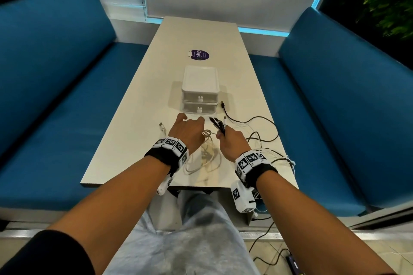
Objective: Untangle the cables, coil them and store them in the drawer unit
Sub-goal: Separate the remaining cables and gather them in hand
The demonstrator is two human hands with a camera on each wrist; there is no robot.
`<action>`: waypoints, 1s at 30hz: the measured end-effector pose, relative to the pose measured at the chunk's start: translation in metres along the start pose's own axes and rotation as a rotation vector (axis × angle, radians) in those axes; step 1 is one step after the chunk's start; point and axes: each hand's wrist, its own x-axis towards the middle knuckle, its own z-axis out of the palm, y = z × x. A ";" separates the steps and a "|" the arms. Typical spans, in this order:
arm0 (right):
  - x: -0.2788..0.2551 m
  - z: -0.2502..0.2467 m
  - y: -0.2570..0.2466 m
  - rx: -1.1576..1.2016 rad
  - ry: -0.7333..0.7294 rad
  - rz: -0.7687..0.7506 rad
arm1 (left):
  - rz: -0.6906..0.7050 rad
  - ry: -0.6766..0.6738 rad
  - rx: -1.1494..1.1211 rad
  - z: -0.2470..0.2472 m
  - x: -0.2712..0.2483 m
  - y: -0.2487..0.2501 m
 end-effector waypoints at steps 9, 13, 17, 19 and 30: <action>-0.003 -0.001 0.009 -0.068 -0.019 -0.015 | -0.075 0.024 -0.535 0.015 0.000 -0.014; -0.002 -0.001 0.004 -0.037 -0.033 -0.002 | -0.092 0.045 -0.461 0.014 0.001 -0.007; -0.001 -0.002 -0.001 -0.015 -0.033 0.000 | -0.151 0.044 -0.452 0.007 0.001 0.000; -0.002 -0.002 0.000 -0.042 -0.039 -0.002 | -0.165 0.009 -0.484 0.008 0.001 -0.001; -0.004 0.000 0.003 -0.078 -0.055 0.026 | -0.178 0.025 -0.541 0.009 -0.006 -0.010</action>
